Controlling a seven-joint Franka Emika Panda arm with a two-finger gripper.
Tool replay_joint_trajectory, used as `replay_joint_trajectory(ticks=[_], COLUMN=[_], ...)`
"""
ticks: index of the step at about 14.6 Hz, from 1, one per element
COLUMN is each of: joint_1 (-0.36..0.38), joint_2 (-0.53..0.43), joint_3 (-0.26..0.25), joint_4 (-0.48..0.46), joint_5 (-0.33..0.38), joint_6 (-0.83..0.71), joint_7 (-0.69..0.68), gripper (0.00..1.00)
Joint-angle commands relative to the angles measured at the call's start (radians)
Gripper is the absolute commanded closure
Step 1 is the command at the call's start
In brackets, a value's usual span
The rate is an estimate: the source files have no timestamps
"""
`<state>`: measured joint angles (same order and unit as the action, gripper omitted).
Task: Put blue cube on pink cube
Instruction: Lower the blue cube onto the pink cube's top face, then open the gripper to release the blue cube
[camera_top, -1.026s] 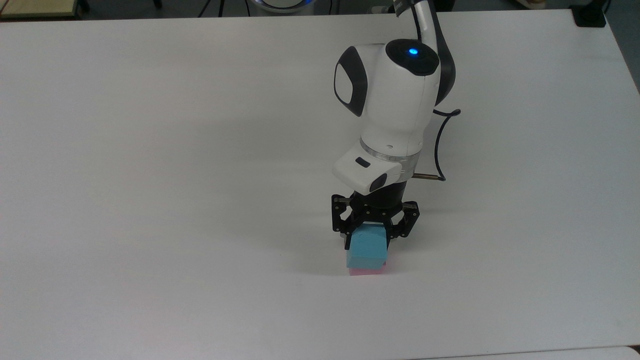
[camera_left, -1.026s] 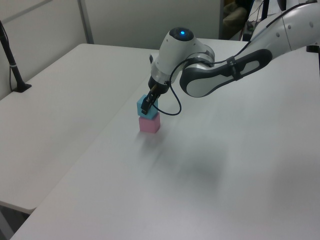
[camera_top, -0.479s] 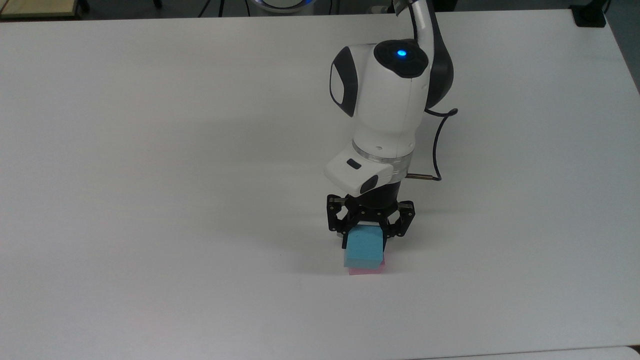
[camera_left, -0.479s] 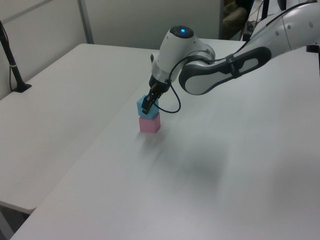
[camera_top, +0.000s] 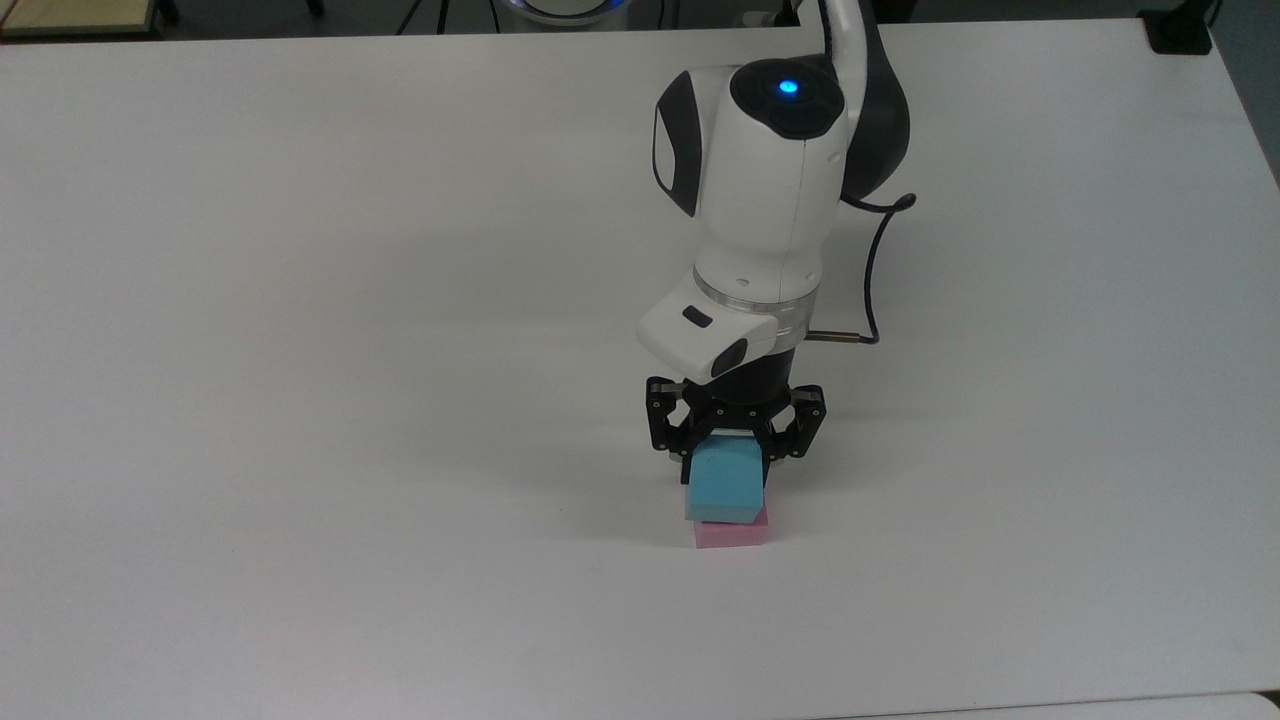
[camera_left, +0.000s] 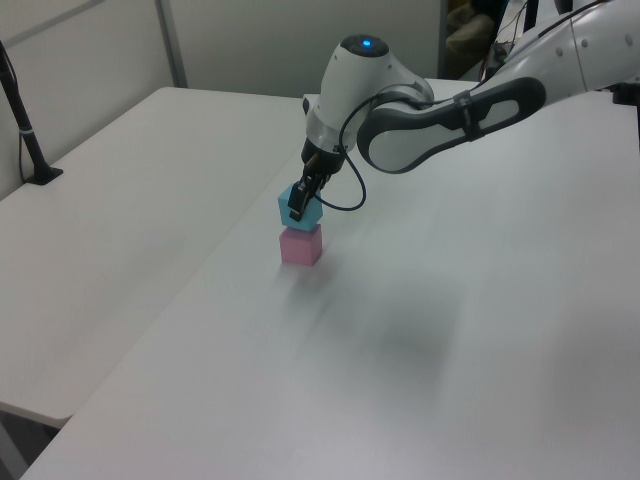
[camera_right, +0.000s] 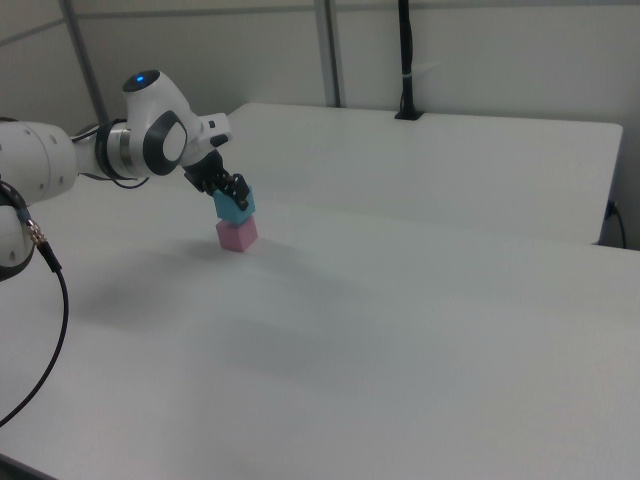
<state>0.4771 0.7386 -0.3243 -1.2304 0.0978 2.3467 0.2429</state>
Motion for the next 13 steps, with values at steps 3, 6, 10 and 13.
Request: replay_joint_trajectory(ticks=[3, 6, 10, 13], joint_1=[0.029, 0.031, 0.031, 0.037], joint_2=[-0.035, -0.031, -0.025, -0.025], joint_3=[-0.027, -0.027, -0.025, -0.027], joint_4=[-0.034, -0.034, -0.035, -0.035], joint_5=[0.028, 0.025, 0.025, 0.026], joint_6=[-0.026, -0.024, -0.018, -0.018], joint_7=[-0.03, -0.028, -0.02, -0.019], gripper=[0.36, 0.31, 0.0, 0.0])
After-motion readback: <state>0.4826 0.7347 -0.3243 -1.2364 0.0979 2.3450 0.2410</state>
